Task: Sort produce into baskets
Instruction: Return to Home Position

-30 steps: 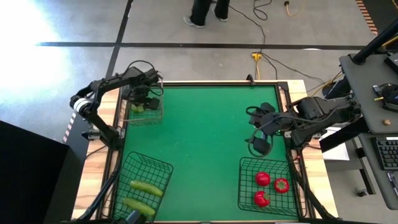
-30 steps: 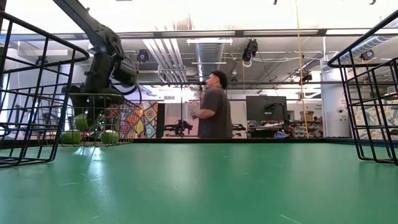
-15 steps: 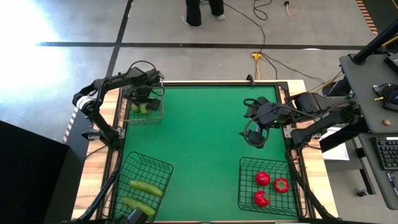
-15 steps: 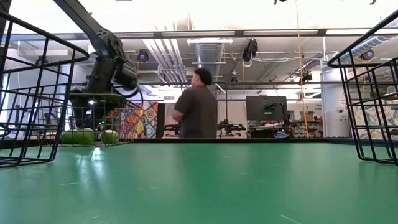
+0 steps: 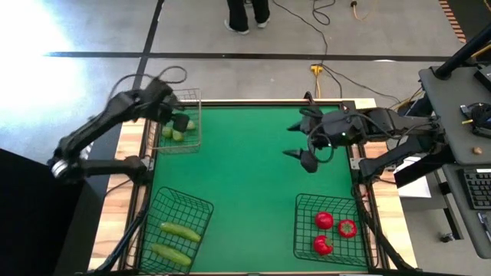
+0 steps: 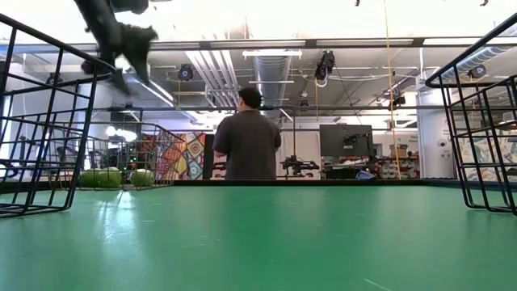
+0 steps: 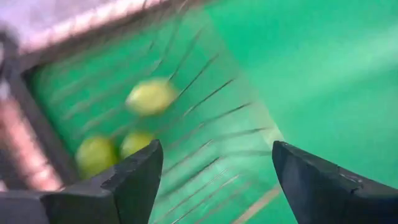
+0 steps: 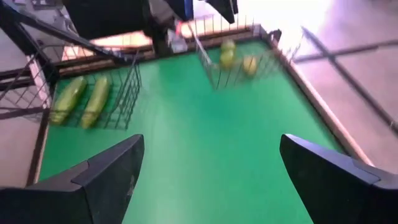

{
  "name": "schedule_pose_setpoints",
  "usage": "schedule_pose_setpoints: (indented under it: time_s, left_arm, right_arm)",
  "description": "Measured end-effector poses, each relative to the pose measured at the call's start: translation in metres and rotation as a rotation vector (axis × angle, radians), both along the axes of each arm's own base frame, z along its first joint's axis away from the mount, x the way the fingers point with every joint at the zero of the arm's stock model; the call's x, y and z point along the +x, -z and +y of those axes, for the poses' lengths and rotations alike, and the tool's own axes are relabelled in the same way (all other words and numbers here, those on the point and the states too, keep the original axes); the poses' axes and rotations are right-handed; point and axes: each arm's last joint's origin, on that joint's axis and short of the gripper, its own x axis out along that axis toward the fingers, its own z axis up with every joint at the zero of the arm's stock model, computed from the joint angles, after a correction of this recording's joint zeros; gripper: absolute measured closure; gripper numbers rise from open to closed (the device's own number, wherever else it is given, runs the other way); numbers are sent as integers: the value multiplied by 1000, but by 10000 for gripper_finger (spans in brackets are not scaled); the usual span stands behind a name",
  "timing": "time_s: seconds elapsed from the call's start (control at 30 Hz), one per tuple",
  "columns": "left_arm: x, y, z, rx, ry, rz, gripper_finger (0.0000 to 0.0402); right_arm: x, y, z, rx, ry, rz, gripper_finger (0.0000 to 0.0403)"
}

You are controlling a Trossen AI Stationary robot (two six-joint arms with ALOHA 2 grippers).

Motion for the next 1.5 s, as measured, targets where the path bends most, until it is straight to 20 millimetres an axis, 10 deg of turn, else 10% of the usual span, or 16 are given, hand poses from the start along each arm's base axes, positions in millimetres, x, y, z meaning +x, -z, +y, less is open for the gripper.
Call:
schedule_pose_setpoints:
  time_s: [0.17,0.33,0.57,0.9,1.1,1.5]
  left_arm:
    - [-2,-28,-48,215,137,-382,137]
    - [15,-27,-98,327,376,-857,197]
    - [16,7,-139,451,417,-888,321]
    - [28,16,-147,494,458,-881,370]
    - [29,22,-155,653,1012,-970,370]
    - [7,68,-132,758,908,-933,370]
  right_arm:
    - [17,4,-4,-138,-80,-64,47]
    - [6,32,-8,-126,-76,-93,145]
    - [-37,58,-9,39,-1,-291,322]
    - [-68,72,-12,77,17,-327,389]
    - [-80,76,-8,-281,-307,-321,388]
    - [-161,132,-17,-311,-170,-475,390]
